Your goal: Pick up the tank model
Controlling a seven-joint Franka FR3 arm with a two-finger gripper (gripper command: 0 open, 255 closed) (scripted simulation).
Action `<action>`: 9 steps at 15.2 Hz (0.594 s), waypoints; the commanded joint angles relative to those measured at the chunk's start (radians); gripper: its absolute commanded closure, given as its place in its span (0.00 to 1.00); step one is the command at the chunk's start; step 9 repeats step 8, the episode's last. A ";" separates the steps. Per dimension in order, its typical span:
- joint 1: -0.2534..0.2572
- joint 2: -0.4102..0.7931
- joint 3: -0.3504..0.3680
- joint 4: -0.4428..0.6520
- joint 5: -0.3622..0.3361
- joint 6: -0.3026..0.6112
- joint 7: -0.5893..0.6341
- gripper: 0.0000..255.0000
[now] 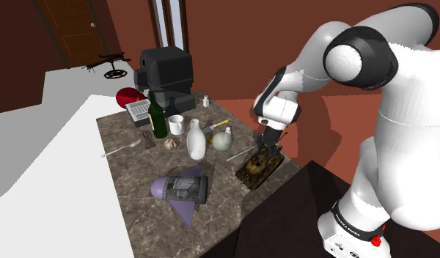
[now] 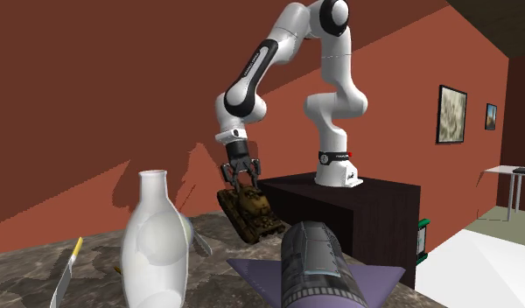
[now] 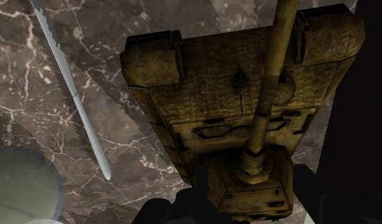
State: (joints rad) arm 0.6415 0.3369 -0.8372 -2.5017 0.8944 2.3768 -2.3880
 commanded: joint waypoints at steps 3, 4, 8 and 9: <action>0.044 -0.078 -0.061 -0.018 -0.098 -0.005 0.074 1.00; 0.056 -0.099 -0.076 -0.022 -0.125 -0.006 0.095 1.00; 0.079 -0.145 -0.107 -0.030 -0.186 -0.008 0.142 1.00; 0.079 -0.145 -0.107 -0.030 -0.186 -0.008 0.142 1.00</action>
